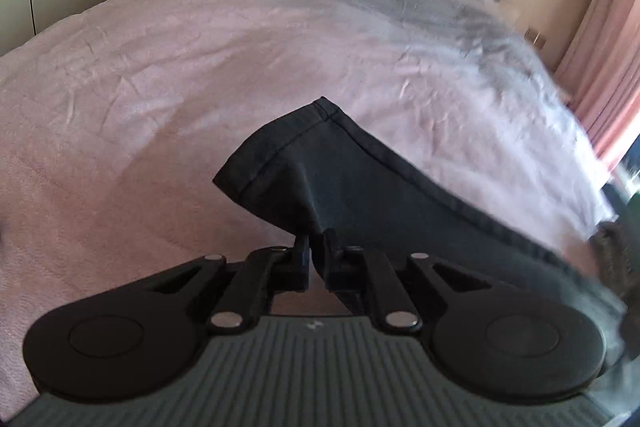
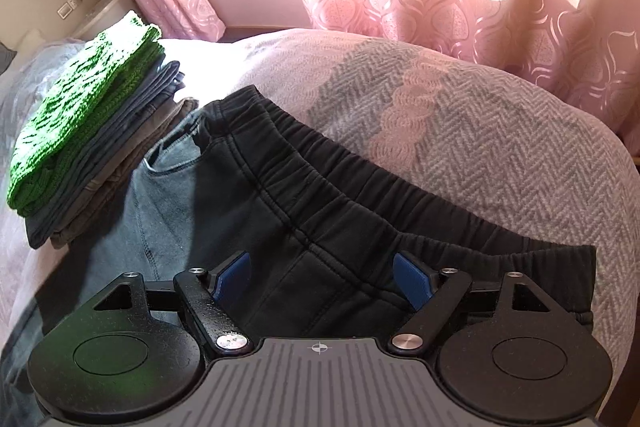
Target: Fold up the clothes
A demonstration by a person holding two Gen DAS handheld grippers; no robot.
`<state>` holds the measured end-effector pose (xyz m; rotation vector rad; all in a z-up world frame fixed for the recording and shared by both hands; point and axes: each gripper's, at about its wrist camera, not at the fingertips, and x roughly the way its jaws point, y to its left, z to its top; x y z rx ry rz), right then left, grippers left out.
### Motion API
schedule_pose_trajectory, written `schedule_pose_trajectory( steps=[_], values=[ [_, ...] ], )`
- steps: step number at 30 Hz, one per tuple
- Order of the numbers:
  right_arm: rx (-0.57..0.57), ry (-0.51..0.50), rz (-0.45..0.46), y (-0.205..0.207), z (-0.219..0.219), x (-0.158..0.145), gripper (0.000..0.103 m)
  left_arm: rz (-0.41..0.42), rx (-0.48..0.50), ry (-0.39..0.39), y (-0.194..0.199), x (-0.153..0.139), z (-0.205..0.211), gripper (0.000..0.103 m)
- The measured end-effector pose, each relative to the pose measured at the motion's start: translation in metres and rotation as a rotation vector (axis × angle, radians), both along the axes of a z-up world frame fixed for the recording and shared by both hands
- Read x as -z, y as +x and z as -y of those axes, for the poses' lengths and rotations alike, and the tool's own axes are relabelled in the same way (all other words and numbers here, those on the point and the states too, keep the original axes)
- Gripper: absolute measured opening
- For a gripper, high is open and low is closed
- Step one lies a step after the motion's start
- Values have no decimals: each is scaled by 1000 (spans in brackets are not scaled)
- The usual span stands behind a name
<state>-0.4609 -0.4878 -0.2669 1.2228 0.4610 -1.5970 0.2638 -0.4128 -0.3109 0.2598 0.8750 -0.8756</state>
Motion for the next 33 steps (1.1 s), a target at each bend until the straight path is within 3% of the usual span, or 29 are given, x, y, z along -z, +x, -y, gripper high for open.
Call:
schedule_pose_trajectory(
  steps=[1, 2, 3, 5, 9, 14, 15, 16, 17, 24, 30, 31, 32, 33],
  values=[
    [-11, -1, 4, 0, -1, 1, 81, 14, -14, 72, 0, 21, 4, 17],
    [-27, -3, 4, 0, -3, 1, 81, 23, -46, 105, -1, 35, 5, 28],
    [-47, -8, 1, 0, -4, -1, 81, 14, -98, 86, -2, 37, 2, 30],
    [-109, -33, -9, -4, -4, -6, 81, -25, -170, 32, -7, 26, -6, 26],
    [-247, -88, -19, -16, 2, -15, 81, -52, -105, 22, -37, -12, -21, 24],
    [-403, -110, 103, -41, 27, -10, 81, -176, -77, -47, -101, -52, -55, 24],
    [-431, -107, 137, -46, 36, -6, 71, -208, -83, -69, -116, -58, -62, 24],
    [-454, -98, 177, -52, 48, -1, 55, -231, -88, -86, -133, -63, -70, 24],
    [-477, -89, 217, -57, 59, 5, 53, -249, -92, -98, -151, -68, -78, 24],
    [-603, -58, 422, -90, 153, 42, 53, -353, -166, -112, -279, -73, -104, 25],
    [-693, -37, 557, -93, 208, 72, 53, -419, -235, -73, -346, -59, -122, 25],
    [-706, -36, 591, -93, 212, 76, 50, -422, -246, -67, -353, -58, -125, 25],
    [-716, -34, 624, -91, 214, 79, 40, -423, -258, -60, -359, -58, -128, 25],
    [-724, -26, 645, -90, 217, 81, 23, -419, -271, -52, -364, -58, -130, 25]
  ],
)
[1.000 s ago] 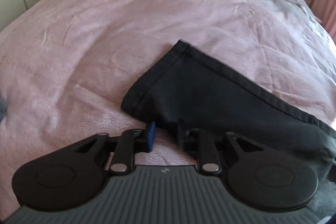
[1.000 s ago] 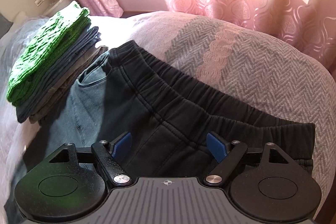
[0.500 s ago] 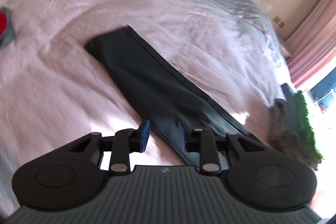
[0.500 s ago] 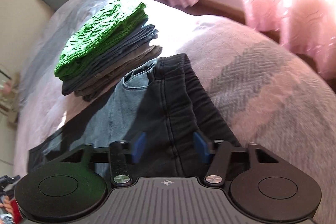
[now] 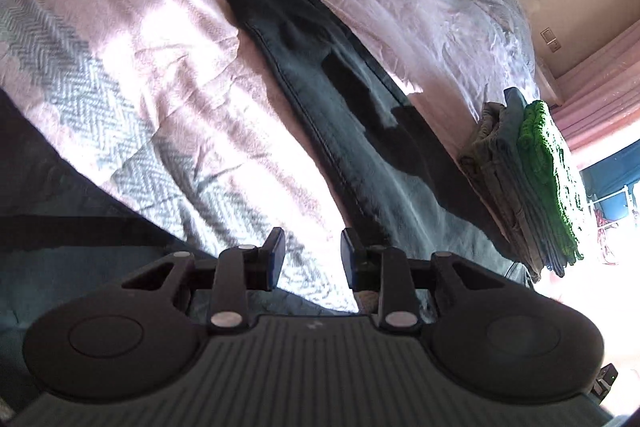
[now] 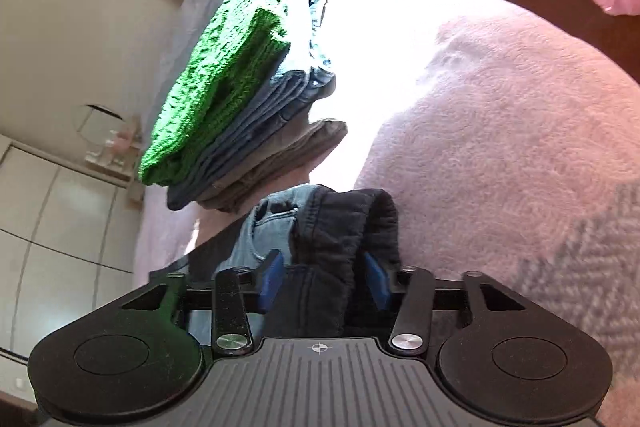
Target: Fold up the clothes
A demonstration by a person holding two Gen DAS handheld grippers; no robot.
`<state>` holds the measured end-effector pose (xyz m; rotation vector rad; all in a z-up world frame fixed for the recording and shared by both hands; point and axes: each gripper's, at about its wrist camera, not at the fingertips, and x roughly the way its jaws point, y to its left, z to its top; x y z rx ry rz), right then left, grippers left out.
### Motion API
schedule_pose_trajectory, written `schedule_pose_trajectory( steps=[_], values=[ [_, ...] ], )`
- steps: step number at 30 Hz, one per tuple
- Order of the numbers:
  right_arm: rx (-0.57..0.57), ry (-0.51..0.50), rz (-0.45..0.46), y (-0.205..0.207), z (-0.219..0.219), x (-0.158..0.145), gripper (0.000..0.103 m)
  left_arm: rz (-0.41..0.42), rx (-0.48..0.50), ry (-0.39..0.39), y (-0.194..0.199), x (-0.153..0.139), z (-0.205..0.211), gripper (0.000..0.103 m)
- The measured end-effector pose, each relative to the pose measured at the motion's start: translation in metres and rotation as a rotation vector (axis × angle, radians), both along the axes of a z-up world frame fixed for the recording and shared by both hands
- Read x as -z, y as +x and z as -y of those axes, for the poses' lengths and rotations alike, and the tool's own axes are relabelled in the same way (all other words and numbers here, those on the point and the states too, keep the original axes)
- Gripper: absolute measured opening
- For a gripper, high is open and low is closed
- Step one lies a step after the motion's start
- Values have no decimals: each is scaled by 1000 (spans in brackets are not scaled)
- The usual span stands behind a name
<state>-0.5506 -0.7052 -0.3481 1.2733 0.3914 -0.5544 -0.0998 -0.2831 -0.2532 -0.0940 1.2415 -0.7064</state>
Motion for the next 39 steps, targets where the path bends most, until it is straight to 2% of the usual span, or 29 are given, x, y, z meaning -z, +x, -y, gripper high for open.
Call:
schedule_pose_trajectory(
  steps=[1, 3, 6, 8, 10, 12, 14, 15, 16, 20, 21, 22, 24, 32, 39],
  values=[
    [-11, 12, 17, 2, 3, 2, 14, 1, -10, 8, -4, 0, -2, 25],
    [-16, -11, 14, 2, 6, -3, 4, 6, -18, 17, -11, -2, -3, 25],
    [-14, -97, 6, -3, 5, -24, 2, 43, -2, 24, -20, -10, -3, 25],
    [-18, -131, -36, -6, 6, -25, 2, 60, 16, 34, -25, -11, -1, 25],
    [0, -62, -81, -8, 12, -3, 2, 55, 28, 56, -30, -7, 1, 25],
    [10, -7, -77, -9, 15, 10, 2, 44, 32, 65, -35, -3, 1, 25],
    [2, 21, -34, -13, 12, 3, 18, 31, 32, 63, -41, 0, -1, 25],
    [-17, 28, -4, -18, 6, -4, 44, 22, 28, 62, -43, 1, -2, 25],
    [-35, 35, 25, -24, 0, -11, 62, 13, 23, 61, -46, 3, -3, 25],
    [-180, 130, 62, -40, -35, -16, 62, -19, 4, 53, -52, 5, -6, 25],
    [-205, 153, 58, -43, -43, -13, 55, -25, 2, 50, -53, 5, -6, 25],
    [-217, 173, 52, -45, -48, -8, 43, -31, 0, 49, -54, 5, -7, 25],
    [-239, 214, 39, -47, -60, 2, 39, -36, -4, 55, -55, 6, -9, 25],
    [-208, 283, 110, -38, -57, 33, 38, -47, -7, 66, -58, 9, -15, 25],
    [-151, 353, 117, -60, -62, 32, 39, -52, -17, 49, -60, 7, -23, 25]
  ],
)
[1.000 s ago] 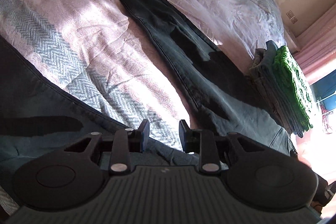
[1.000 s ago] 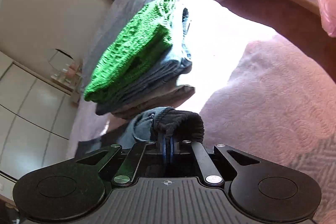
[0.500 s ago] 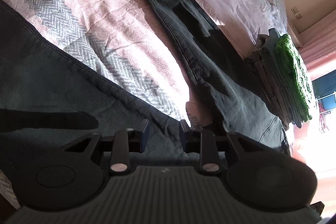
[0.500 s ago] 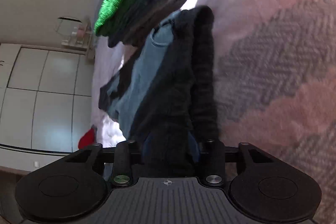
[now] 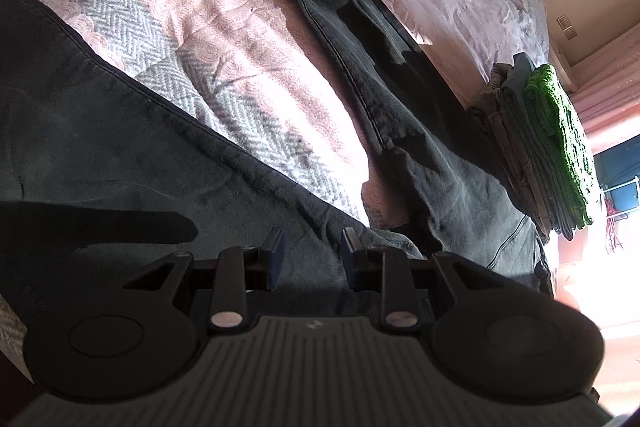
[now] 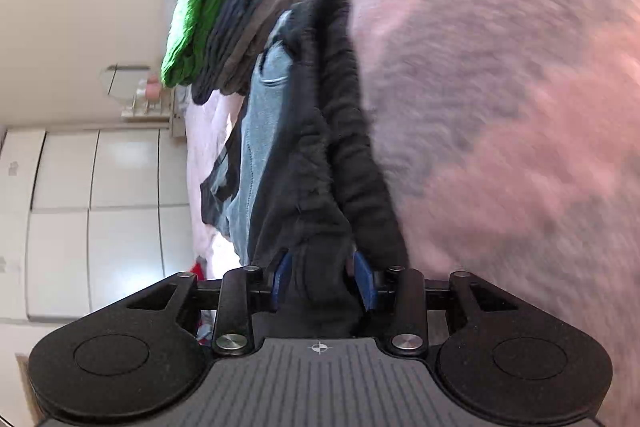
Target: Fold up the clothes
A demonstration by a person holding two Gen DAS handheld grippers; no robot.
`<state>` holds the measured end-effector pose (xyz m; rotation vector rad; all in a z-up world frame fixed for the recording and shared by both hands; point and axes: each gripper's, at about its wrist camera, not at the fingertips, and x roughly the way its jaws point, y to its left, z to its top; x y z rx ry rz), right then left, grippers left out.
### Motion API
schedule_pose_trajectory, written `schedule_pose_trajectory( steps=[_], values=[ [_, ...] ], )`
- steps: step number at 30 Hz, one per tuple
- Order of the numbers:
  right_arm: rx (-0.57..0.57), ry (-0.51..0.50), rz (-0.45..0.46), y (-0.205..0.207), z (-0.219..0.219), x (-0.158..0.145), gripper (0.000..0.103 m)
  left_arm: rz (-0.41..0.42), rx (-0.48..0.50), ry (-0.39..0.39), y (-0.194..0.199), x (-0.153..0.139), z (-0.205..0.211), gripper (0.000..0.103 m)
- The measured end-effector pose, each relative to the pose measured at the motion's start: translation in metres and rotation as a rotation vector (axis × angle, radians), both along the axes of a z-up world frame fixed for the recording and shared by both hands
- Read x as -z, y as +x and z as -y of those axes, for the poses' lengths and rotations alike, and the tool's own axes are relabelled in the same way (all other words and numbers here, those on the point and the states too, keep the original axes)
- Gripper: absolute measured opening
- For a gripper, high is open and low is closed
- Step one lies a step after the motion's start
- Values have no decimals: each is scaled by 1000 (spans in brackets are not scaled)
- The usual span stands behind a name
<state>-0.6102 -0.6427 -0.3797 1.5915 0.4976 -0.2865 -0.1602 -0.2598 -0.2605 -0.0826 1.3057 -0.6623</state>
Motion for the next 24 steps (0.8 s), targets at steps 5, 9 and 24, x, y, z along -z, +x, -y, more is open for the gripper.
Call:
schedule_pose_trajectory(
  steps=[5, 9, 24],
  values=[
    [-21, 5, 29, 24, 4, 10, 39, -18, -15, 2, -1, 7, -4, 25],
    [-29, -100, -51, 34, 3, 1, 4, -13, -4, 6, -3, 6, -8, 25],
    [33, -307, -304, 13, -16, -46, 15, -10, -13, 55, -2, 20, -35, 25]
  ],
)
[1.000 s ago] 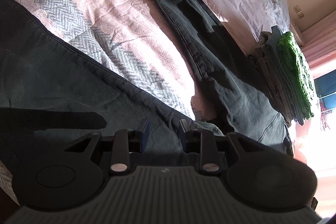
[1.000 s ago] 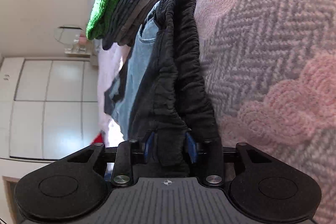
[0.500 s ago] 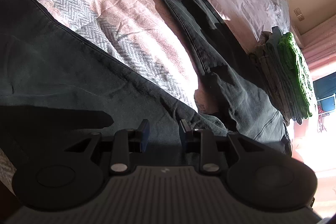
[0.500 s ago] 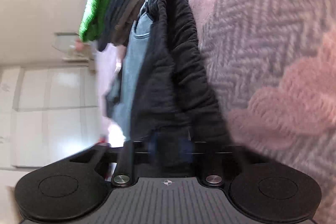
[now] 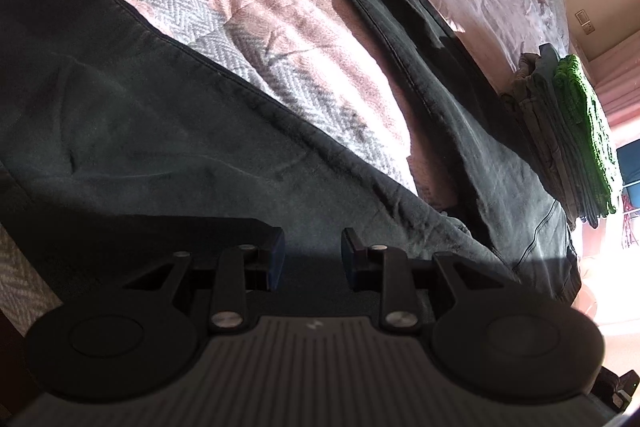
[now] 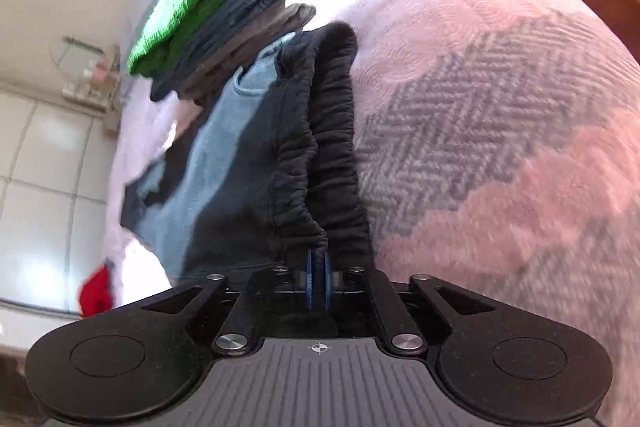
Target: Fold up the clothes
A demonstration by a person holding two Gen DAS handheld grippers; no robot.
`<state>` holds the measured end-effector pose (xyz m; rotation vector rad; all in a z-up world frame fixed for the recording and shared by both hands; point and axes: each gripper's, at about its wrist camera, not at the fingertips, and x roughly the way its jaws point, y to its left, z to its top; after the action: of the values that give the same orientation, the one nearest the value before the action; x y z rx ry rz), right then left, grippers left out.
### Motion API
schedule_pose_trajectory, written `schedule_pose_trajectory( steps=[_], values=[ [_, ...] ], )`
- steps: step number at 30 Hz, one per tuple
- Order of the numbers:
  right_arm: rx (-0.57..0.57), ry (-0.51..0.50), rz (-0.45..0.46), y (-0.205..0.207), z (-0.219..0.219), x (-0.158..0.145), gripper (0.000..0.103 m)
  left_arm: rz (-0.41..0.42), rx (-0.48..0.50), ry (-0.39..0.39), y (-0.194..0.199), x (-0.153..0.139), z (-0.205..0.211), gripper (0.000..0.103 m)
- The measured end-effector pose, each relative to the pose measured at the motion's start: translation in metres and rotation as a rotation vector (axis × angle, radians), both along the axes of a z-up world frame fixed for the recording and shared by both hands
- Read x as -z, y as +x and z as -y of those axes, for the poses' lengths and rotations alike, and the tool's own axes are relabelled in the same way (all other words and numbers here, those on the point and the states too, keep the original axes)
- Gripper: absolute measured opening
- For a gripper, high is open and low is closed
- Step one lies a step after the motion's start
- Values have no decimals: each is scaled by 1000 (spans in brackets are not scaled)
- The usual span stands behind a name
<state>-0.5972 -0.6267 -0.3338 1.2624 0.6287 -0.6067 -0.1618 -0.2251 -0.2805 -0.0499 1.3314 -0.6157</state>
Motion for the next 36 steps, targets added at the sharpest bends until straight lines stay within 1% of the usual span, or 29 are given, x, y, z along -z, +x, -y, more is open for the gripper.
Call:
schedule_pose_trajectory(
  steps=[1, 2, 3, 4, 7, 9, 10, 12, 13, 14, 15, 16, 17, 19, 20, 21, 22, 23, 24, 25, 26, 27, 28, 30, 31, 32, 33, 35, 36],
  values=[
    [23, -34, -40, -2, -7, -10, 24, 4, 7, 0, 0, 0, -2, 25],
    [8, -110, -94, 3, -17, -24, 29, 7, 14, 1, 0, 0, -3, 25],
    [-32, -202, -139, 11, -29, -38, 32, 14, 25, 2, 0, 0, -4, 25],
    [-82, -278, -167, 21, -43, -49, 32, 23, 42, 3, -1, 0, -3, 25],
    [-262, -416, -210, 63, -89, -64, 32, 55, 98, 7, -4, 2, 0, 25],
    [-399, -503, -253, 93, -125, -59, 32, 94, 161, 16, -7, 3, 2, 25],
    [-470, -543, -296, 106, -144, -52, 32, 131, 207, 34, -9, 4, 1, 25],
    [-572, -614, -455, 119, -177, -29, 32, 216, 306, 81, -11, 5, -4, 25],
    [-583, -637, -516, 113, -188, -20, 32, 279, 367, 121, -10, 6, -13, 25],
    [-568, -637, -531, 101, -195, -16, 32, 342, 428, 162, -9, 7, -22, 27],
    [-538, -610, -521, 87, -197, -16, 32, 399, 475, 205, -5, 9, -34, 27],
    [-510, -585, -539, 78, -198, -19, 33, 434, 490, 245, 5, 12, -52, 28],
    [-486, -581, -589, 72, -201, -23, 33, 440, 468, 264, 20, 13, -70, 27],
    [-436, -566, -680, 62, -205, -33, 35, 429, 379, 278, 55, 9, -107, 23],
    [-401, -549, -704, 62, -206, -39, 35, 432, 337, 289, 71, 3, -121, 20],
    [-360, -538, -708, 64, -210, -47, 36, 441, 304, 296, 83, -3, -133, 20],
    [-326, -533, -697, 68, -217, -54, 36, 443, 278, 286, 93, -8, -143, 20],
    [-300, -528, -675, 74, -225, -60, 36, 431, 256, 259, 101, -12, -151, 24],
    [-286, -525, -639, 83, -235, -65, 36, 419, 234, 231, 109, -17, -160, 25],
    [-273, -521, -602, 92, -245, -69, 41, 406, 212, 204, 117, -21, -168, 25],
    [-261, -516, -569, 101, -256, -71, 48, 394, 190, 177, 125, -25, -176, 25],
    [-263, -511, -557, 111, -267, -68, 67, 380, 175, 151, 132, -25, -184, 26],
    [-282, -510, -569, 121, -277, -63, 71, 364, 180, 134, 137, -20, -188, 26],
    [-323, -514, -611, 139, -297, -50, 71, 347, 235, 134, 147, -7, -192, 27],
    [-349, -524, -665, 142, -305, -42, 71, 364, 280, 159, 150, 1, -192, 24],
    [-364, -527, -706, 143, -311, -36, 71, 388, 313, 184, 154, 7, -193, 17],
    [-355, -511, -718, 138, -312, -34, 71, 412, 314, 206, 161, 11, -197, 11],
    [-318, -461, -715, 127, -310, -36, 71, 422, 259, 238, 183, 16, -208, 7],
    [-311, -446, -722, 125, -309, -40, 71, 400, 208, 244, 196, 16, -215, 3]
  ],
)
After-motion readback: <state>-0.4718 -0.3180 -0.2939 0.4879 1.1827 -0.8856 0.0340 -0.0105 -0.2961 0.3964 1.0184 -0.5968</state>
